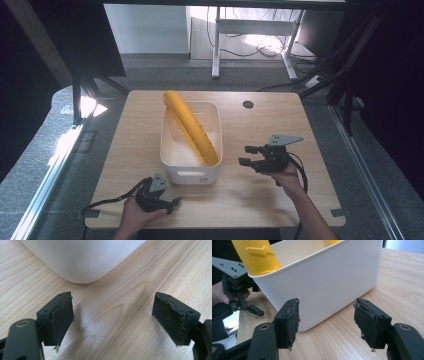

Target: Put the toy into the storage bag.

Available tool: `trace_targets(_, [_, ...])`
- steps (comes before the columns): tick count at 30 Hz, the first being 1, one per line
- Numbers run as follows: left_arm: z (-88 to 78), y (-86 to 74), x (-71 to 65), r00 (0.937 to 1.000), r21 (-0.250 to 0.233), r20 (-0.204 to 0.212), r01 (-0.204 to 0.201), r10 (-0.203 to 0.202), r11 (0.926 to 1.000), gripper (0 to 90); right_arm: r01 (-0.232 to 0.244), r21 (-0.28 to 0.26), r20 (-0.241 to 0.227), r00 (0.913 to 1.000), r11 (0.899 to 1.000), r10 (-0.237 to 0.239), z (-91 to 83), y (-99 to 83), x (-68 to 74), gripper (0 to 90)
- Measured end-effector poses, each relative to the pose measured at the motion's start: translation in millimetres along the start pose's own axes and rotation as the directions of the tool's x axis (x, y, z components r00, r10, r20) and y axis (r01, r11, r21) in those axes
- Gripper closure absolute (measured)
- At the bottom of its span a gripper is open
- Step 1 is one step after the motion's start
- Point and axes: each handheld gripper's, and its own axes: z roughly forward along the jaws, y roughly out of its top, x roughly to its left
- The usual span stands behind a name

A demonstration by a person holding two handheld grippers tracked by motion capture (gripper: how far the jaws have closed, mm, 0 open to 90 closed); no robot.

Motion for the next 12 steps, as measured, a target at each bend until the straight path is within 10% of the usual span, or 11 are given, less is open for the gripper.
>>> trace_targets(12, [-0.1, 0.1, 0.3, 1.0, -0.002, -0.003, -0.002, 0.002, 1.0, 17.6, -0.003, 0.03, 0.026, 0.9997, 1.0, 0.003, 0.0, -8.6, -2.7, 35.0])
